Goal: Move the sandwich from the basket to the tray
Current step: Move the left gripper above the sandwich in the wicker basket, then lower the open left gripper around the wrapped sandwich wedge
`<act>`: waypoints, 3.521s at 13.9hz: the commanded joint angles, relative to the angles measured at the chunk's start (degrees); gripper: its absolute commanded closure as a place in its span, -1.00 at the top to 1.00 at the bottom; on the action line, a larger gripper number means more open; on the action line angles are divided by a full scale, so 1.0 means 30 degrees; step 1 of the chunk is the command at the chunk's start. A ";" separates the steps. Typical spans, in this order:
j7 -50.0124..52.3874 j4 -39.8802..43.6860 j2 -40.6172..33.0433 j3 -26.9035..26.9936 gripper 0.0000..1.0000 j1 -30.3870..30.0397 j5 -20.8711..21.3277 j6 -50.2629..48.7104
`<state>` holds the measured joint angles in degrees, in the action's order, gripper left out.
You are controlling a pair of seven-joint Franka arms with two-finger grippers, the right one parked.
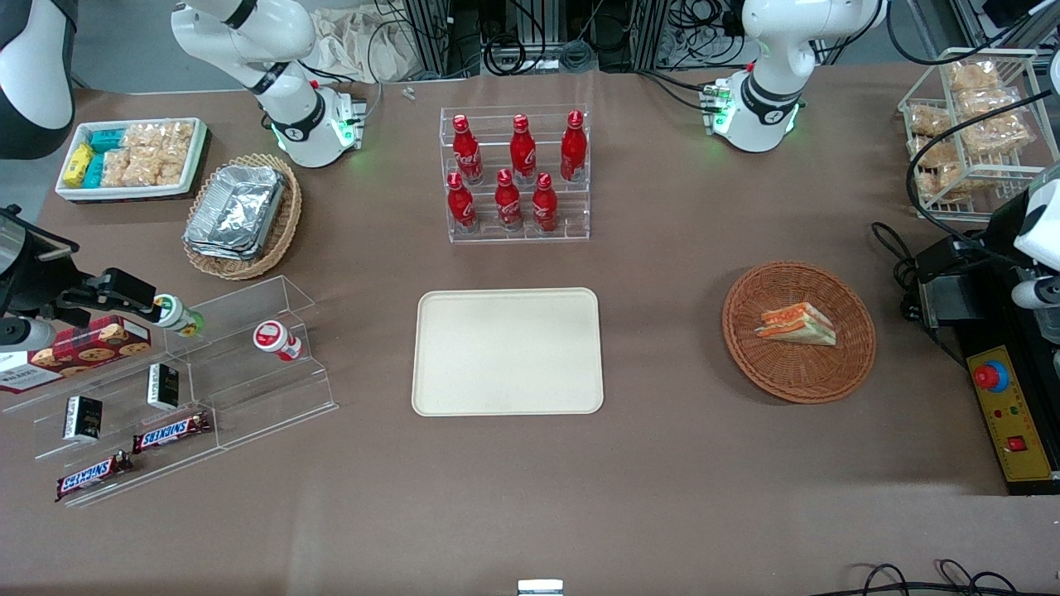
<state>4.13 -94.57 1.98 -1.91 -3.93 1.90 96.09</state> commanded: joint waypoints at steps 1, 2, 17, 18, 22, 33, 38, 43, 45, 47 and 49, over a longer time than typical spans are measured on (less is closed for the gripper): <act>0.0497 0.0204 0.0100 -0.0067 1.00 -0.0008 0.0275 -0.0505; 0.0904 0.0174 0.0042 -0.0096 1.00 -0.0007 0.0275 -0.0534; 1.4318 -0.3514 0.1007 -0.0213 0.98 0.0285 0.0364 0.2245; 1.5138 -0.3691 0.1385 -0.0185 0.98 0.0286 0.0305 0.2307; 1.9706 -0.3722 0.3435 -0.0184 0.98 0.0754 0.0451 0.3153; 2.2879 -0.7880 0.4084 -0.0184 0.99 0.0784 0.0481 0.7639; 2.3642 -0.8146 0.4640 -0.0184 0.99 0.0784 0.0481 0.8075; 2.4080 -0.8000 0.5314 -0.0214 0.99 0.0813 0.0481 0.8928; 2.4257 -0.8058 0.5344 -0.0243 0.99 0.0813 0.0481 0.8958; 2.4258 -0.8233 0.5344 -0.0360 0.99 0.0813 0.0481 0.8929; 2.4258 -0.8351 0.5344 -0.0360 0.98 0.0813 0.0481 0.8928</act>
<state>75.25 -118.37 18.53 -2.98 -1.89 2.24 121.96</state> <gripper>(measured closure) 0.004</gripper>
